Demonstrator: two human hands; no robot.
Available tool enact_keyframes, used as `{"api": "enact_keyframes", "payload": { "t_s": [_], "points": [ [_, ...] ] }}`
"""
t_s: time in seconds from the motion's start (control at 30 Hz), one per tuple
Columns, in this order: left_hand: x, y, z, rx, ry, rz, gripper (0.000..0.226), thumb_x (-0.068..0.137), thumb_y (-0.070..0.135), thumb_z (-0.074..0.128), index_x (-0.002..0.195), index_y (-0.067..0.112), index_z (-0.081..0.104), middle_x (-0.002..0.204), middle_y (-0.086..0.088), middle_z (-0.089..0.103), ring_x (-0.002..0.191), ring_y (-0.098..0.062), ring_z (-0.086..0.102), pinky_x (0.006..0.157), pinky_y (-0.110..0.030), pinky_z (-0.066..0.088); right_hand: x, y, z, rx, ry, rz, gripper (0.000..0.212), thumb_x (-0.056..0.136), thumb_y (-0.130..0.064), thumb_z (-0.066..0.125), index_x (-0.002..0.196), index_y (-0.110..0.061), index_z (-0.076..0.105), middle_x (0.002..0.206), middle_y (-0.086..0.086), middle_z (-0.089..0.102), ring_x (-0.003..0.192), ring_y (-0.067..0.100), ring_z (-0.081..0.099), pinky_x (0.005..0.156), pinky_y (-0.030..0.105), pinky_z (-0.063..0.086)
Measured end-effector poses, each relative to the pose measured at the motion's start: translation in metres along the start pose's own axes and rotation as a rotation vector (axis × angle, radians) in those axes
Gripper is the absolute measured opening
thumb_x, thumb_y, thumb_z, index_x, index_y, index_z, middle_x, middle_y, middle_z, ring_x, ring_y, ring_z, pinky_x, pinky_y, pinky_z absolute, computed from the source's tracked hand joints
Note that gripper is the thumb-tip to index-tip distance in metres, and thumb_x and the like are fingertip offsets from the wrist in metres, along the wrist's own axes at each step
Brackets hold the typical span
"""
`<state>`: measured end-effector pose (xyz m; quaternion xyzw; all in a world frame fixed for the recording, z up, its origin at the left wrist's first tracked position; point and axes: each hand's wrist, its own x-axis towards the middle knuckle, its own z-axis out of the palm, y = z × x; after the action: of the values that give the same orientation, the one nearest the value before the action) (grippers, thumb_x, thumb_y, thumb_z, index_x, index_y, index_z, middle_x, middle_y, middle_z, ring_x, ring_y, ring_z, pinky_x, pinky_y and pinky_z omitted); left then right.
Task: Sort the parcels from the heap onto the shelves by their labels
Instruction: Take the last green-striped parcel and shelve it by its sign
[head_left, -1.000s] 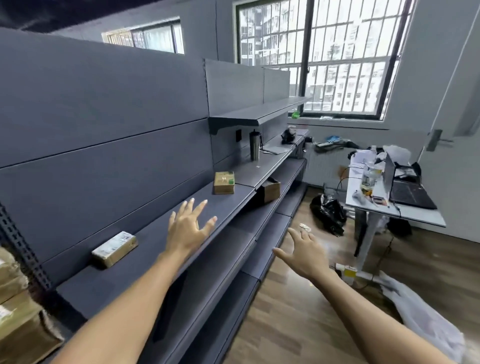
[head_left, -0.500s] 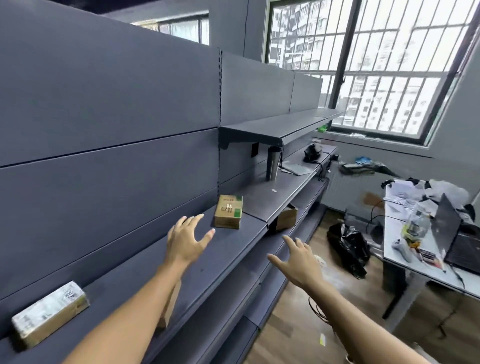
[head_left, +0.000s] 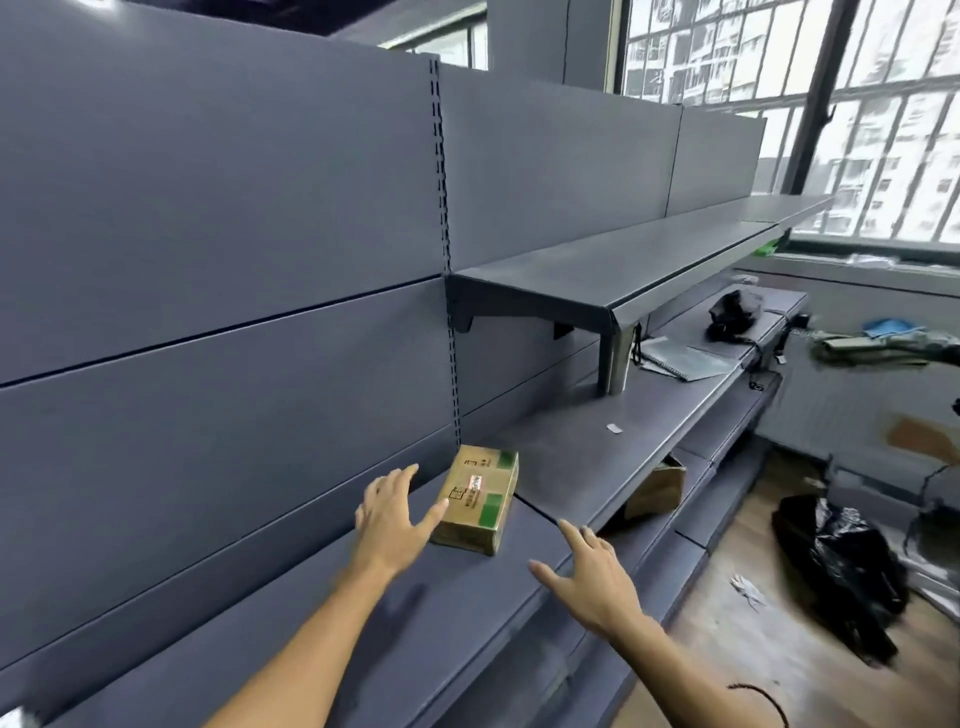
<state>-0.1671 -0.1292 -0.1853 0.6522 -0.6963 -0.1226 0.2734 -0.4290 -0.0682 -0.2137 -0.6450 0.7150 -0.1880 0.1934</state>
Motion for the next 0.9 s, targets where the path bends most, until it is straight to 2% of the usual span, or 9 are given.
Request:
{"api": "enact_keyframes", "payload": {
  "t_s": [0.13,0.27,0.33,0.43,0.5,0.57,0.63,0.7,0.9],
  "points": [
    [0.024,0.012,0.028,-0.193,-0.018,-0.109,0.072,0.094,0.054,0.058,0.153,0.019,0.035,0.158,-0.002,0.038,0.147,-0.022,0.026,0.117,-0.044,0.026,0.049,0.005,0.01,0.214,-0.083,-0.002,0.084,0.089,-0.062,0.061,0.156,-0.022,0.03,0.154,0.003,0.044,0.14,0.024,0.043,0.111,0.039,0.043],
    [0.059,0.015,0.044,-0.443,-0.079,-0.348,0.088,0.079,0.076,0.053,0.147,0.022,0.044,0.146,-0.004,0.053,0.136,-0.023,0.046,0.111,-0.041,0.037,0.095,-0.008,0.025,0.559,-0.1,0.093,0.064,0.094,-0.044,0.066,0.15,-0.022,0.043,0.149,0.002,0.052,0.133,0.022,0.051,0.106,0.034,0.043],
    [0.08,0.008,0.054,-0.46,-0.104,-0.399,0.075,0.087,0.07,0.051,0.145,0.023,0.046,0.143,-0.004,0.057,0.132,-0.024,0.05,0.108,-0.041,0.039,0.118,-0.015,0.032,0.674,-0.105,0.163,0.057,0.097,-0.038,0.063,0.148,-0.018,0.045,0.147,0.004,0.053,0.132,0.023,0.052,0.106,0.033,0.04],
    [0.112,-0.009,0.072,-0.393,-0.136,-0.4,0.064,0.095,0.059,0.053,0.145,0.02,0.048,0.146,-0.007,0.053,0.134,-0.025,0.049,0.109,-0.04,0.039,0.137,-0.02,0.05,0.672,-0.127,0.195,0.051,0.097,-0.036,0.064,0.143,-0.021,0.048,0.138,0.003,0.06,0.116,0.017,0.06,0.094,0.026,0.047],
    [0.134,-0.017,0.085,-0.359,-0.188,-0.386,0.066,0.095,0.059,0.052,0.147,0.019,0.047,0.149,-0.007,0.052,0.136,-0.025,0.048,0.111,-0.04,0.039,0.141,-0.024,0.066,0.623,-0.152,0.148,0.04,0.091,-0.042,0.069,0.127,-0.037,0.053,0.127,-0.01,0.065,0.104,0.006,0.063,0.085,0.02,0.05],
    [0.154,-0.021,0.099,-0.364,-0.258,-0.39,0.069,0.094,0.062,0.05,0.149,0.02,0.045,0.15,-0.007,0.05,0.137,-0.026,0.047,0.112,-0.041,0.038,0.144,-0.027,0.082,0.473,-0.121,0.08,0.048,0.078,-0.061,0.068,0.12,-0.043,0.053,0.124,-0.022,0.064,0.116,0.005,0.056,0.095,0.026,0.05],
    [0.169,-0.024,0.113,-0.407,-0.345,-0.403,0.073,0.09,0.071,0.045,0.145,0.023,0.049,0.146,-0.007,0.054,0.133,-0.027,0.05,0.111,-0.042,0.039,0.149,-0.03,0.093,0.331,-0.081,0.041,0.072,0.071,-0.074,0.058,0.135,-0.042,0.046,0.132,-0.024,0.055,0.128,0.009,0.043,0.107,0.03,0.04],
    [0.178,-0.029,0.126,-0.447,-0.393,-0.418,0.078,0.079,0.076,0.039,0.136,0.025,0.056,0.135,-0.007,0.061,0.123,-0.026,0.057,0.107,-0.046,0.044,0.156,-0.034,0.097,0.293,-0.042,0.031,0.078,0.074,-0.074,0.055,0.143,-0.039,0.04,0.135,-0.024,0.051,0.131,0.01,0.038,0.112,0.03,0.034],
    [0.189,-0.028,0.119,-0.733,-0.374,-0.463,0.039,0.098,0.061,0.043,0.127,0.035,0.051,0.114,-0.003,0.069,0.1,-0.022,0.069,0.088,-0.045,0.056,0.157,-0.033,0.094,0.502,-0.006,-0.033,0.072,0.085,-0.054,0.067,0.148,-0.049,0.033,0.119,-0.031,0.065,0.115,0.0,0.058,0.098,0.032,0.051]
  ]
}}
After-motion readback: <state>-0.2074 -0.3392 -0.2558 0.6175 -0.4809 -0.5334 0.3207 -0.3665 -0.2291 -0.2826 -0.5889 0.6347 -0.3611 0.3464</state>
